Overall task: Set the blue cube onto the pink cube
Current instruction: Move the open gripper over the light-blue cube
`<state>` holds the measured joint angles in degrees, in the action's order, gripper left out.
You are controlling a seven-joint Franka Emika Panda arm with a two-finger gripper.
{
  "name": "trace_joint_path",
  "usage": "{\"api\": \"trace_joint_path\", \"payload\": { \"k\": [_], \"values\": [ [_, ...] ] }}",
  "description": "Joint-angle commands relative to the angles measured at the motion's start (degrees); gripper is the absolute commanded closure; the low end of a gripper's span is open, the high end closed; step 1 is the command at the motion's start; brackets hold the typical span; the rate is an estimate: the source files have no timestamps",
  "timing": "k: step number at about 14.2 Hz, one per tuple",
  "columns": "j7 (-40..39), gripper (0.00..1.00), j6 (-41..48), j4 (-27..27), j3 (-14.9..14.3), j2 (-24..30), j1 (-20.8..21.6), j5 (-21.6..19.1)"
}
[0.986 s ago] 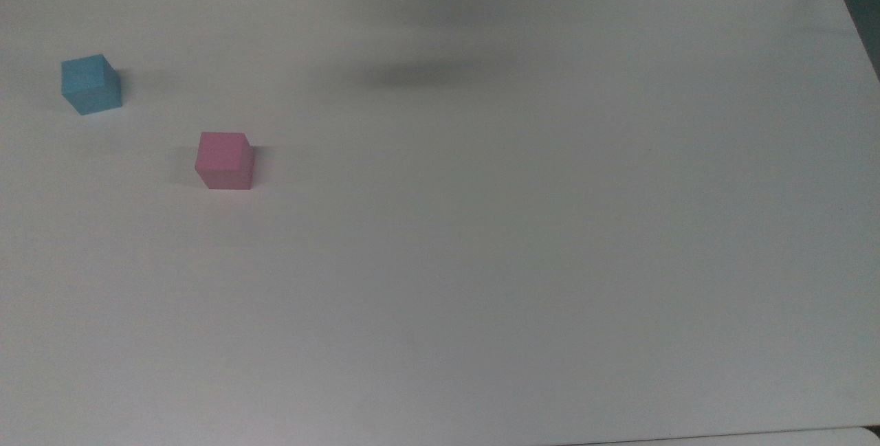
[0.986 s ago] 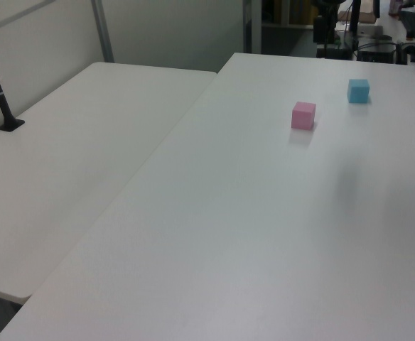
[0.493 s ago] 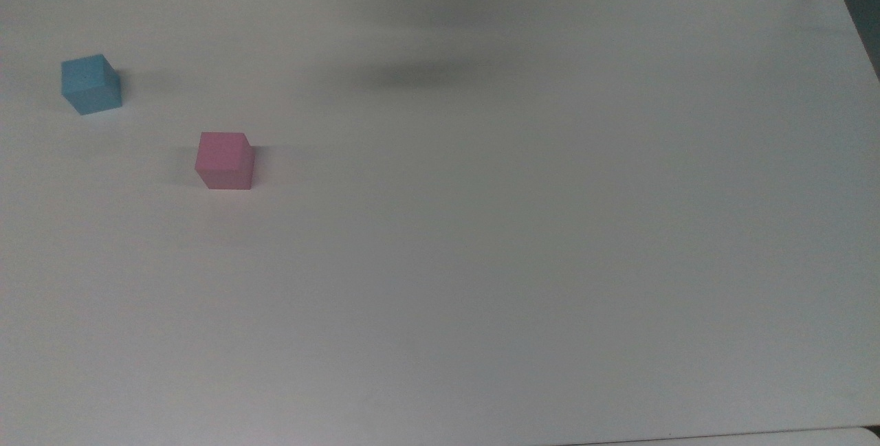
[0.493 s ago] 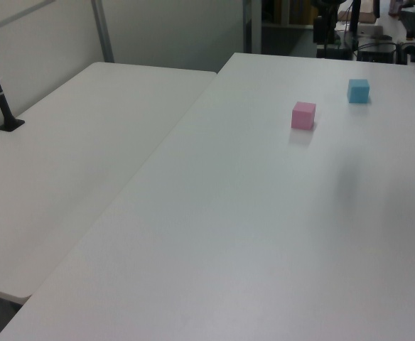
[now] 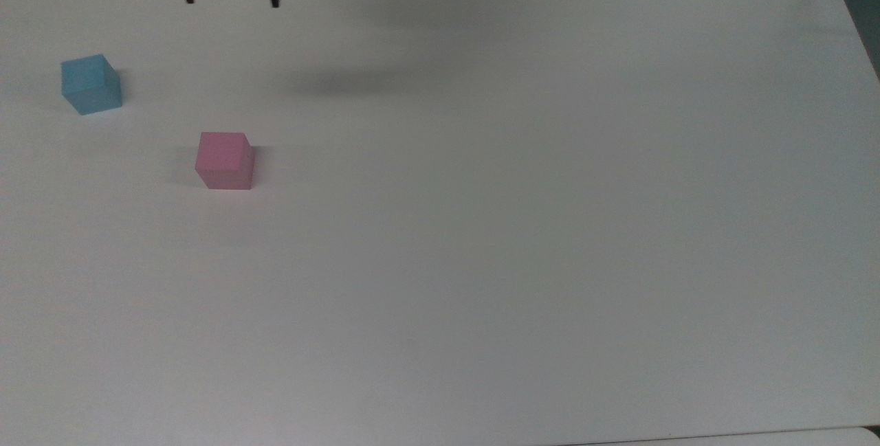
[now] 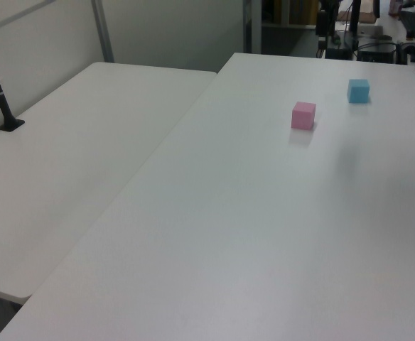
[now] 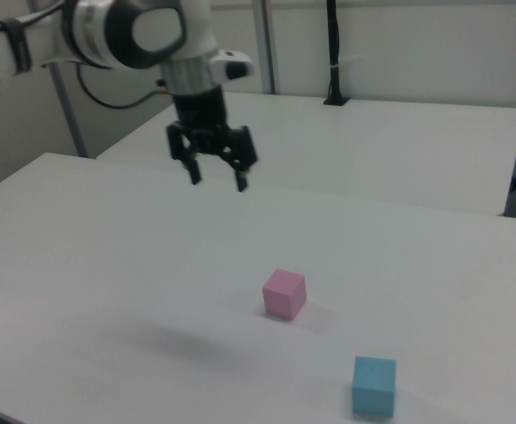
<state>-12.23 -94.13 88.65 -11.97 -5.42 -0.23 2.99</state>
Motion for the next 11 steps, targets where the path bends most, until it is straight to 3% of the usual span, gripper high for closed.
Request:
{"api": "trace_joint_path", "payload": {
  "k": [1,3,6,11],
  "values": [
    [-3.5,0.00,-7.5,0.9,-6.7,-4.1,0.1,0.4],
    [-7.0,0.00,-13.0,3.0,-9.7,-5.6,-0.3,0.4],
    [-20.7,0.00,-17.9,7.4,-14.8,-7.2,-0.9,0.4],
    [-29.3,0.00,-26.1,13.7,-19.9,-9.8,-3.1,0.4]
  ]
}}
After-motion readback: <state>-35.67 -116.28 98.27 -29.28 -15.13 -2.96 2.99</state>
